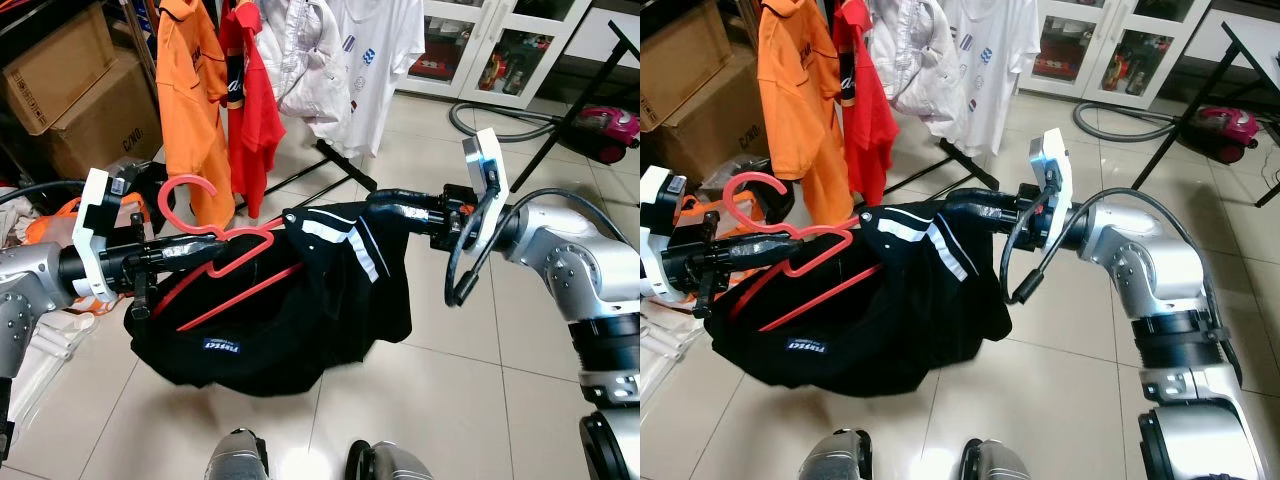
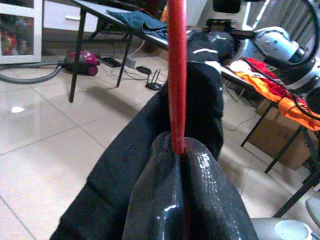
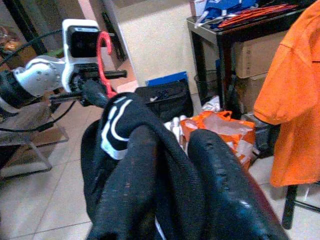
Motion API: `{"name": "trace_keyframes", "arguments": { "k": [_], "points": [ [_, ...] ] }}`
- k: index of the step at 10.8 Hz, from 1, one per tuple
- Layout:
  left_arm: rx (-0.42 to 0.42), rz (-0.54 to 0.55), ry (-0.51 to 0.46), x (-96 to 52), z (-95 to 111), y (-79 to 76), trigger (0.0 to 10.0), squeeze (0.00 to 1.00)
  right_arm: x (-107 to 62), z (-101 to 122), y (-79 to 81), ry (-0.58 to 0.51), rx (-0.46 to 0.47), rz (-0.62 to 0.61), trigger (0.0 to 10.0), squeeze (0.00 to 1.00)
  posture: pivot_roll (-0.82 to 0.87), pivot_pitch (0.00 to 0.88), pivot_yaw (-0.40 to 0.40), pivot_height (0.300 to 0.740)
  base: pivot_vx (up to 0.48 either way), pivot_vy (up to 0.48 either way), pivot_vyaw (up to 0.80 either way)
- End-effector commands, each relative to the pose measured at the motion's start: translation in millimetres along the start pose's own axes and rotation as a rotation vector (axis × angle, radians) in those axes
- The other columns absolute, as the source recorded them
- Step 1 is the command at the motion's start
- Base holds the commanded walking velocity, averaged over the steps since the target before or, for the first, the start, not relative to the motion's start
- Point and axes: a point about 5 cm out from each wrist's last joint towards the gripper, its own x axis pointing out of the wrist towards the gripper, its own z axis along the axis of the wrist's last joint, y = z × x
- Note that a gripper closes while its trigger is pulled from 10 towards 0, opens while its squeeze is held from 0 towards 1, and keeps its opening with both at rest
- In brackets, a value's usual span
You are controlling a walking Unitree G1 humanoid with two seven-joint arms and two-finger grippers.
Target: Hang hanger
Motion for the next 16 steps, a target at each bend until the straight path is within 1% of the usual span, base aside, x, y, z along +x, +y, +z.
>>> {"name": "trace_keyframes", "arguments": {
  "k": [1, 4, 5, 7, 8, 9, 10, 11, 12, 13, 14, 15, 16],
  "points": [
    [0.020, -0.022, -0.015, 2.3, 4.2, -4.2, 0.0, 0.00, 0.1, 6.0, -5.3, -0.015, -0.042, -0.047, 10.0, 1.00, 0.03, 0.134, -0.006, 0.740, 0.000, 0.000, 0.00],
    [0.017, -0.023, -0.016, 3.6, 3.3, -5.6, 0.0, 0.00, -0.3, 9.6, -30.2, -0.075, -0.084, -0.277, 10.0, 1.00, 0.03, 0.137, -0.006, 0.740, 0.000, 0.000, 0.00],
    [0.016, -0.025, -0.013, 4.1, 2.6, -6.6, 0.0, 0.00, -2.6, 12.2, -42.1, -0.112, -0.100, -0.403, 10.0, 1.00, 0.03, 0.140, -0.008, 0.740, 0.000, 0.000, 0.00],
    [0.015, -0.027, -0.009, 4.7, 1.7, -7.7, 0.0, 0.00, -5.5, 6.6, -50.3, -0.094, -0.138, -0.506, 10.0, 1.00, 0.03, 0.142, -0.008, 0.740, 0.000, 0.000, 0.00],
    [0.015, -0.026, -0.010, 5.5, 1.5, -8.4, 0.0, 0.00, -8.8, 2.8, -57.9, -0.058, -0.181, -0.597, 10.0, 1.00, 0.03, 0.145, -0.007, 0.740, 0.000, 0.000, 0.00],
    [0.016, -0.002, -0.024, 6.6, 2.0, -7.4, 0.0, 0.00, -10.6, 8.7, -62.3, -0.113, -0.206, -0.685, 10.0, 0.00, 0.03, 0.149, -0.008, 0.740, 0.000, 0.000, 0.00],
    [0.014, 0.079, -0.054, 7.6, 2.0, -0.7, 0.0, 0.00, -14.5, 18.2, -66.1, -0.218, -0.208, -0.805, 10.0, 0.00, 0.03, 0.150, -0.007, 0.740, 0.000, 0.000, 0.00],
    [0.008, 0.166, -0.066, 7.9, -0.5, 7.6, 0.0, 0.00, -17.1, 18.1, -67.9, -0.253, -0.207, -0.865, 10.0, 0.00, 0.03, 0.150, -0.006, 0.740, 0.000, 0.000, 0.00],
    [0.003, 0.243, -0.077, 8.2, -2.9, 14.8, 0.0, 0.00, -19.4, 13.5, -69.3, -0.268, -0.196, -0.912, 10.0, 0.00, 0.03, 0.151, -0.005, 0.740, 0.000, 0.000, 0.00],
    [-0.021, 0.421, -0.112, 13.1, -5.1, 29.2, 0.0, 0.00, -17.8, -2.4, -68.2, -0.274, -0.155, -0.968, 10.0, 0.00, 0.03, 0.147, -0.004, 0.740, 0.000, 0.000, 0.00],
    [-0.049, 0.523, -0.113, 18.6, -9.2, 36.1, 0.0, 0.00, -11.0, -15.6, -64.1, -0.251, -0.137, -0.977, 10.0, 0.00, 0.03, 0.144, -0.005, 0.740, 0.000, 0.000, 0.00],
    [-0.080, 0.598, -0.125, 20.8, -10.1, 41.8, 0.0, 0.00, -6.2, -24.3, -60.4, -0.226, -0.138, -0.967, 10.0, 0.00, 0.03, 0.144, -0.006, 0.740, 0.000, 0.000, 0.00],
    [-0.171, 0.787, -0.187, 24.2, -9.5, 56.7, 0.0, 0.00, 4.1, -48.1, -49.9, -0.179, -0.079, -0.915, 10.0, 0.00, 0.04, 0.136, -0.009, 0.740, 0.000, 0.000, 0.00]
  ]
}}
